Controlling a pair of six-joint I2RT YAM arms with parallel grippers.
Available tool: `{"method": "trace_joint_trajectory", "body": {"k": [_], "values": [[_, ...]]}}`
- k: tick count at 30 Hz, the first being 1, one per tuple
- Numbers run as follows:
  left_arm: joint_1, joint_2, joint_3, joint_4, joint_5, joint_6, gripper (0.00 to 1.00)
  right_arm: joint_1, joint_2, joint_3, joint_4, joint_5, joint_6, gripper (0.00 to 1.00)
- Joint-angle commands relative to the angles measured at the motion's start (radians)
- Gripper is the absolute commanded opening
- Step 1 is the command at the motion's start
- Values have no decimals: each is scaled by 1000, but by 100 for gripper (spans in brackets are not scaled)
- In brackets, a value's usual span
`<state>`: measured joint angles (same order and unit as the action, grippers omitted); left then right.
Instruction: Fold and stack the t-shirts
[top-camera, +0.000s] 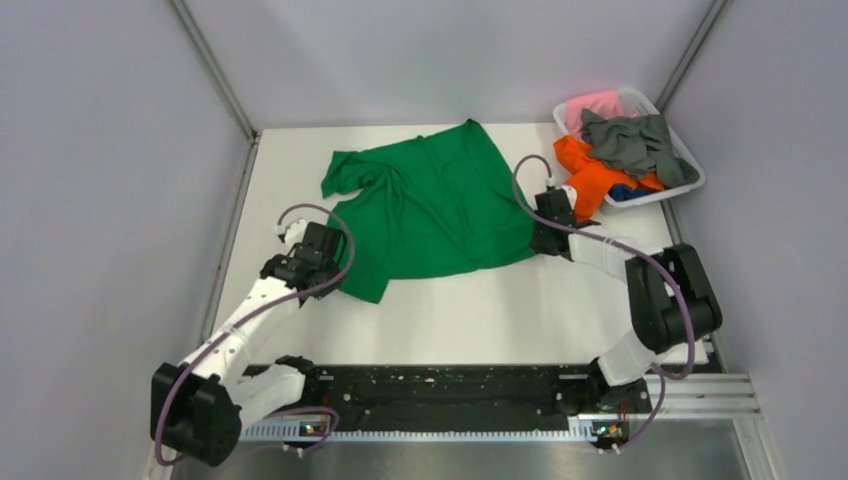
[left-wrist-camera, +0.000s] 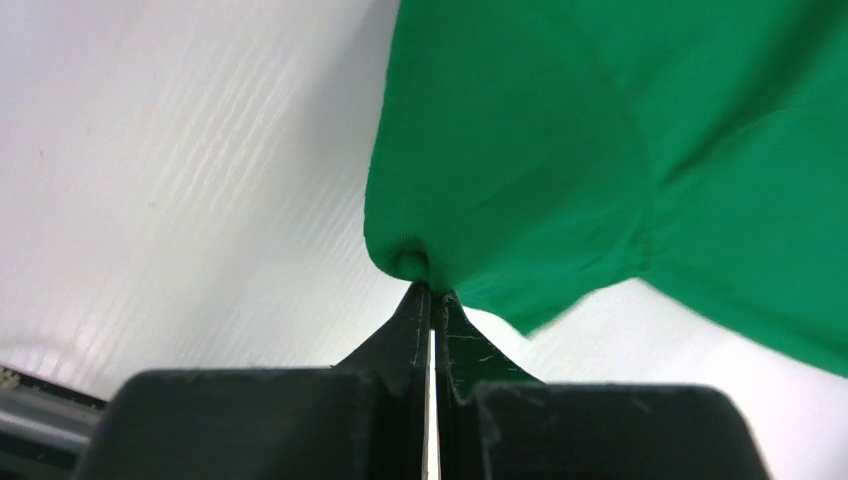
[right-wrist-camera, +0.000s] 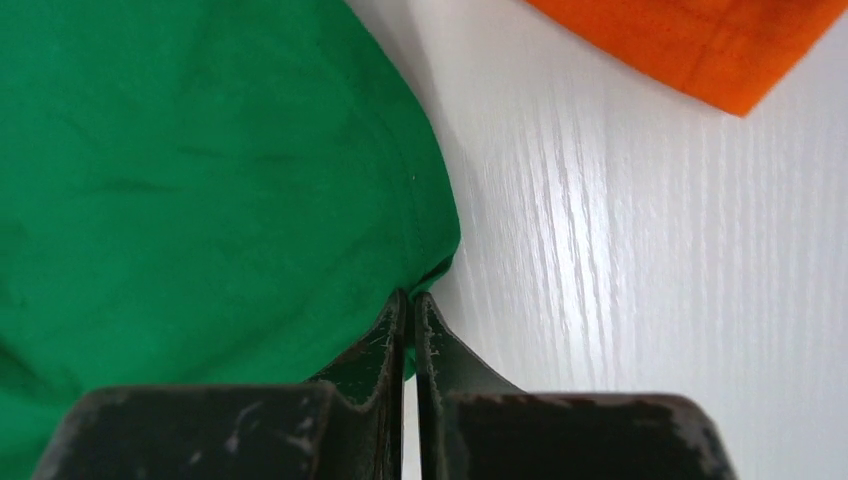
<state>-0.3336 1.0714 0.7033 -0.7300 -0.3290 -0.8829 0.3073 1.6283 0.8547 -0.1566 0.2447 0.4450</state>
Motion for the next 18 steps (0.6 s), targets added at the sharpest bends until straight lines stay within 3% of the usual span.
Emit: {"method": "trace_joint_trajectory", "body": {"k": [1,10,18], "values": [[3,-124,142,-15,-59,54,0,-1,-227,-20,-31,-54,-41,0],[3,-382,445,54,-1,207,0,9,-675,110,-113,-190,-64,0],[3,-394,843,80,163,329,0,10,-836,459,-228,-302,-107,0]]}}
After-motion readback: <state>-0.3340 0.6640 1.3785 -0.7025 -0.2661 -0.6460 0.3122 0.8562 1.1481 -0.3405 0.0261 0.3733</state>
